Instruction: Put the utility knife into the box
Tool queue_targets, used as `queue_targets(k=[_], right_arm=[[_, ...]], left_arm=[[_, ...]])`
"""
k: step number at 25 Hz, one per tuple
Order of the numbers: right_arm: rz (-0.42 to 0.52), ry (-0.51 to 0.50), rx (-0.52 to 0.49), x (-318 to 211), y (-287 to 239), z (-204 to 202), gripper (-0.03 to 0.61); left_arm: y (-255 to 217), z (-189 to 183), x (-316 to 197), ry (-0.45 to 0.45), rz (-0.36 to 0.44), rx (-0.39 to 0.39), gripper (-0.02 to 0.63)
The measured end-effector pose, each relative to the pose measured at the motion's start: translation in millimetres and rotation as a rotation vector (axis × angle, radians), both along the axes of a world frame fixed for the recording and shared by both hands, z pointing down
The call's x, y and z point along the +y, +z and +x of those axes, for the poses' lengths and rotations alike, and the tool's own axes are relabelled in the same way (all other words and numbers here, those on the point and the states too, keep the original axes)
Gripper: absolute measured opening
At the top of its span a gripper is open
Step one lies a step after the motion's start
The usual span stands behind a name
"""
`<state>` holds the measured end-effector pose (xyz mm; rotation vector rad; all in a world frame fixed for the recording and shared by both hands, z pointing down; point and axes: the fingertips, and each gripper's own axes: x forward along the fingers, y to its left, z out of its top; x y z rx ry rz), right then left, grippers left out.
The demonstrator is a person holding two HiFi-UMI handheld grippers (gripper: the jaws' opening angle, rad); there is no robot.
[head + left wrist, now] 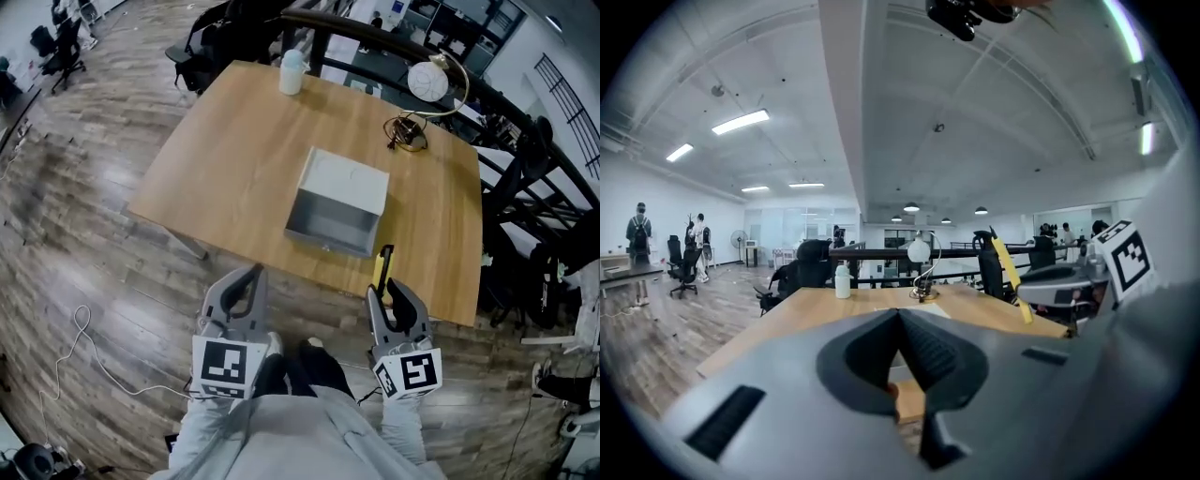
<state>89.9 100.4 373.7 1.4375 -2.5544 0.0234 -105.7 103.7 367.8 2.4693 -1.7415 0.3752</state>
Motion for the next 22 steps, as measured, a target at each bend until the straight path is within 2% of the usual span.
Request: queue_targets(k=[8,15,18,22], right_arm=[[-0.028,0.032,-0.002,-48,18,11,0.126],[-0.014,0.04,-0.018,-133,13,22,0.126],[-0.007,0.043,-0.02,-170,8,29,0.126],[-0.005,0.036,-0.023,-207,3,31,0.124]], left_arm=[[13,8,-52,0.03,-0.021,-0.006,0.018],[-4,27,-142,0.037,-0.003,0.014,0.018],[-11,37,-181,0.07,0.035,-0.018,0.018],[-16,44,-216,0.081,0.041,-0.022,0.018]])
